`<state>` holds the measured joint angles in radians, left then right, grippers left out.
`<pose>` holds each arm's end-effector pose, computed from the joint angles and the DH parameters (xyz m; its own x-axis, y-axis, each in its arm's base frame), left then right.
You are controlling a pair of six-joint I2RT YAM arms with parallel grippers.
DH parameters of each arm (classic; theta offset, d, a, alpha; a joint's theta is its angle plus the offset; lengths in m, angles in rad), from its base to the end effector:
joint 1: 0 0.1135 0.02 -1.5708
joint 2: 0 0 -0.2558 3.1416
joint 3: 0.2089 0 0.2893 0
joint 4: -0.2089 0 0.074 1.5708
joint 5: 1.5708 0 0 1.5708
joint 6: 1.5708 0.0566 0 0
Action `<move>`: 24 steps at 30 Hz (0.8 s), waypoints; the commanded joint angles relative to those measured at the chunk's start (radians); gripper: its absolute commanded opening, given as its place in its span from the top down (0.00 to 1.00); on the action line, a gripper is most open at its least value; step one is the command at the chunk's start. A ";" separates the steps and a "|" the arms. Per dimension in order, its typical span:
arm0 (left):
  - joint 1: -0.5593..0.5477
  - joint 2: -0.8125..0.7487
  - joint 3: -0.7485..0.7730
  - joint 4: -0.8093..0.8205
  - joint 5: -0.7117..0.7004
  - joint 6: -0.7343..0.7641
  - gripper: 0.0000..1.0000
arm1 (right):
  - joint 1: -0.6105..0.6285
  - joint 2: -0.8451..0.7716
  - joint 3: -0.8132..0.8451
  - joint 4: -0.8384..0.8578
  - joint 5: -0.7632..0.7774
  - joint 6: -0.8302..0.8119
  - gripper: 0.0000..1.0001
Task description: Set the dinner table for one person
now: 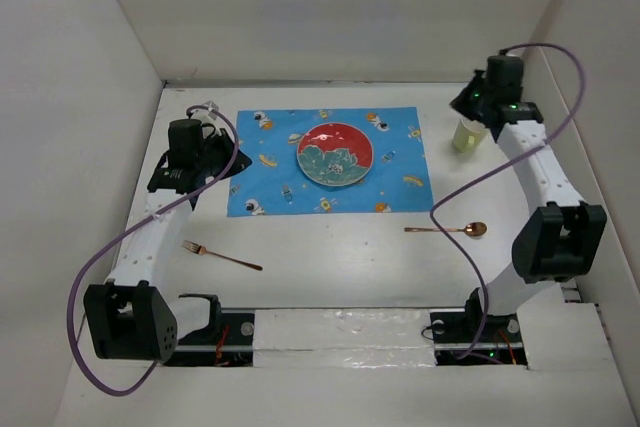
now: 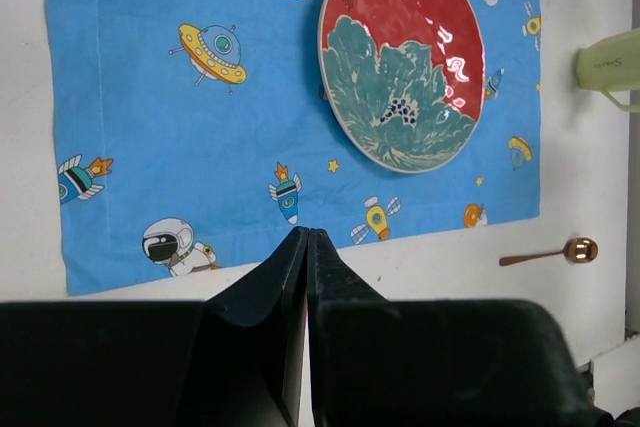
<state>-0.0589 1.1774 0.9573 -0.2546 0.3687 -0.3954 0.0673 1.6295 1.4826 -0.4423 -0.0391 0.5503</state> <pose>0.3222 -0.0394 0.2886 -0.5655 -0.3266 -0.7574 0.1702 0.8523 -0.4946 0.4312 0.0313 0.3142 -0.5247 0.4884 -0.6973 0.2050 0.8675 0.4533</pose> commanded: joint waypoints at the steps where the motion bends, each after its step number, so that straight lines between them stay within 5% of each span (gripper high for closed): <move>1: 0.002 -0.007 0.014 0.032 0.032 0.029 1.00 | -0.112 -0.022 0.039 -0.053 0.267 -0.024 0.95; 2: 0.002 -0.007 0.012 0.034 0.032 0.030 1.00 | -0.153 -0.017 0.041 -0.067 0.298 -0.024 0.68; 3: 0.002 -0.007 0.012 0.035 0.032 0.030 0.96 | -0.173 -0.005 0.045 -0.072 0.317 -0.026 0.54; 5: 0.002 -0.002 0.008 0.041 0.033 0.030 0.75 | -0.222 0.085 0.109 -0.134 0.301 -0.035 0.41; 10: 0.002 0.007 0.003 0.049 0.049 0.029 0.69 | -0.247 0.208 0.192 -0.190 0.292 -0.039 0.41; 14: 0.002 0.005 -0.008 0.052 0.056 0.026 0.69 | -0.256 0.291 0.235 -0.194 0.263 -0.052 0.50; 15: 0.002 0.001 -0.011 0.052 0.056 0.026 0.69 | -0.256 0.321 0.263 -0.214 0.260 -0.049 0.66; 18: 0.002 -0.004 -0.014 0.051 0.053 0.027 0.68 | -0.256 0.358 0.291 -0.220 0.258 -0.053 0.76; 20: 0.002 -0.009 -0.014 0.048 0.049 0.027 0.69 | -0.256 0.365 0.320 -0.239 0.263 -0.052 1.00; 24: 0.002 -0.005 -0.015 0.051 0.052 0.024 0.69 | -0.207 0.262 0.289 -0.122 0.295 -0.075 1.00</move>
<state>-0.0589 1.1904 0.9558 -0.2428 0.4046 -0.3779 -0.1741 2.0083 1.7252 -0.6765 0.2325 0.4919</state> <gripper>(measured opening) 0.313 0.109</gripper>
